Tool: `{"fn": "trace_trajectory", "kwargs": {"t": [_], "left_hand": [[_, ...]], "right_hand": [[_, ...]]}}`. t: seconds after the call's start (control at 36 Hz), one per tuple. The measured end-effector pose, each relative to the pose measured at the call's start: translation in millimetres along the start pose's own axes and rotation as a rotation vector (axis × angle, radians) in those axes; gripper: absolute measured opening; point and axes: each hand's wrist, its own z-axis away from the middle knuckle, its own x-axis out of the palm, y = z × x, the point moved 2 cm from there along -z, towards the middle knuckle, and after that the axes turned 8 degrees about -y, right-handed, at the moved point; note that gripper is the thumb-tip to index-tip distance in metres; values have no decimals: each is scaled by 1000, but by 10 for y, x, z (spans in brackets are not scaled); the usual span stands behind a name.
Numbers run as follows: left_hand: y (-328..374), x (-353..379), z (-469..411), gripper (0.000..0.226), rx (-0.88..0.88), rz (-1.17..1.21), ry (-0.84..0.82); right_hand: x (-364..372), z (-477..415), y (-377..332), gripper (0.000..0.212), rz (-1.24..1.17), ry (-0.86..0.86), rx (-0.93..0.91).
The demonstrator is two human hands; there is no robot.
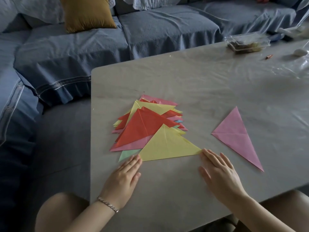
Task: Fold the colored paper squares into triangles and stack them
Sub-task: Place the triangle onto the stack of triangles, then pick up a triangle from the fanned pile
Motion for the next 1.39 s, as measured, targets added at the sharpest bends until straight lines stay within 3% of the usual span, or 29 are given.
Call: {"fn": "trace_trajectory", "kwargs": {"t": [0.11, 0.22, 0.31, 0.36, 0.44, 0.56, 0.64, 0.75, 0.83, 0.92, 1.03, 1.08, 1.17, 1.28, 1.33, 1.39], "left_hand": [[-103, -28, 34, 58, -2, -32, 124], [-86, -159, -54, 37, -44, -13, 333], [-5, -268, -199, 20, -114, 26, 348], [72, -300, -326, 18, -166, 77, 283], [245, -315, -510, 41, -288, 102, 73], [326, -281, -664, 55, -405, 101, -42], [294, -319, -718, 57, -482, 217, -79], [286, -340, -712, 46, -510, 235, -105], [372, -377, -678, 26, -438, 167, -13], [485, -579, -622, 17, -341, 187, 247], [427, -903, -646, 17, -308, 201, 488], [286, -1002, -726, 18, -387, 241, 466], [34, -997, -857, 19, -474, 269, 376], [-120, -908, -883, 30, -521, 137, 296], [-16, -856, -827, 40, -490, 47, 337], [214, -780, -746, 41, -352, 153, 365]], "right_hand": [[40, 26, 62, 70, -20, 33, 4], [32, -30, 76, 40, -71, 167, -32], [-102, -128, 147, 14, -238, 244, 18], [-234, -207, 247, 17, -335, 276, 124], [-407, -350, 463, 31, -328, 296, 336], [-532, -477, 691, 51, -275, 114, 634], [-511, -504, 742, 52, -236, 26, 744], [-495, -517, 791, 59, -393, 65, 807], [-544, -501, 803, 73, -536, 43, 840], [-546, -473, 806, 71, -580, 54, 841], [-497, -450, 762, 28, -600, 124, 723], [-475, -432, 712, 12, -611, 191, 625], [-467, -393, 595, 34, -673, 290, 513], [-517, -312, 381, 21, -766, 338, 416], [-561, -256, 256, 15, -846, 368, 379], [-588, -213, 128, 19, -916, 409, 340]]}}
